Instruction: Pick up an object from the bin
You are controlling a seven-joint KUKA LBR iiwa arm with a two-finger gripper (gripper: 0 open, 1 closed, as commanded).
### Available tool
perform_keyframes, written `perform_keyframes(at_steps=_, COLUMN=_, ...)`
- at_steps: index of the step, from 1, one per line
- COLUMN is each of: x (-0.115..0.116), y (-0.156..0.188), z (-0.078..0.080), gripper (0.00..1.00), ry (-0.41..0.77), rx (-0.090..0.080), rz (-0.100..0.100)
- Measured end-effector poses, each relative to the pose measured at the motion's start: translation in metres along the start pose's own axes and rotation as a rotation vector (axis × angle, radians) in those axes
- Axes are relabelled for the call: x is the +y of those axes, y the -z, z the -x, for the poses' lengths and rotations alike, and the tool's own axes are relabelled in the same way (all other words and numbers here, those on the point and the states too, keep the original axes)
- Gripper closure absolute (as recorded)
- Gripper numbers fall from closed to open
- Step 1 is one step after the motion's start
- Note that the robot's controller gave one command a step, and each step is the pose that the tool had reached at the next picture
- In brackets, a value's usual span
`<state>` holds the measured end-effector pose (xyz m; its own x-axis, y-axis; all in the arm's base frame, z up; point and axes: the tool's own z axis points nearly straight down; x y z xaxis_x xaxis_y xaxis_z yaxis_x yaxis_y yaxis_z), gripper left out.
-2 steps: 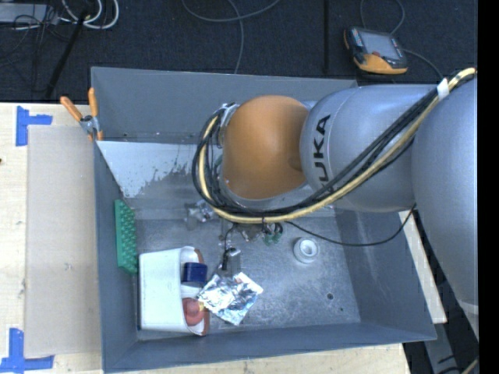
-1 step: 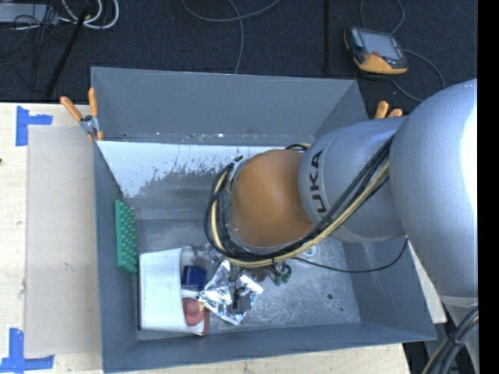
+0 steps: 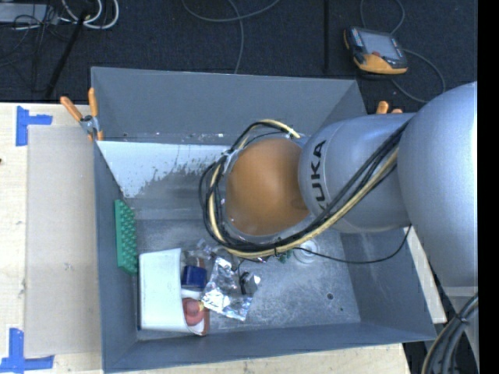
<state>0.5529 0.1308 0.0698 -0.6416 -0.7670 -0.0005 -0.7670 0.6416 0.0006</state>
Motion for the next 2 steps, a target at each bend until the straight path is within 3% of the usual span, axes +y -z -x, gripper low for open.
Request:
perform_keyframes(at_steps=1, x=-0.001, y=0.001, z=0.001, gripper=1.0, ry=-0.005, rx=-0.003, rz=-0.001)
perform_keyframes(at_steps=2, x=0.021, y=0.135, z=-0.022, gripper=1.0, ry=-0.051, rx=-0.005, rz=-0.004)
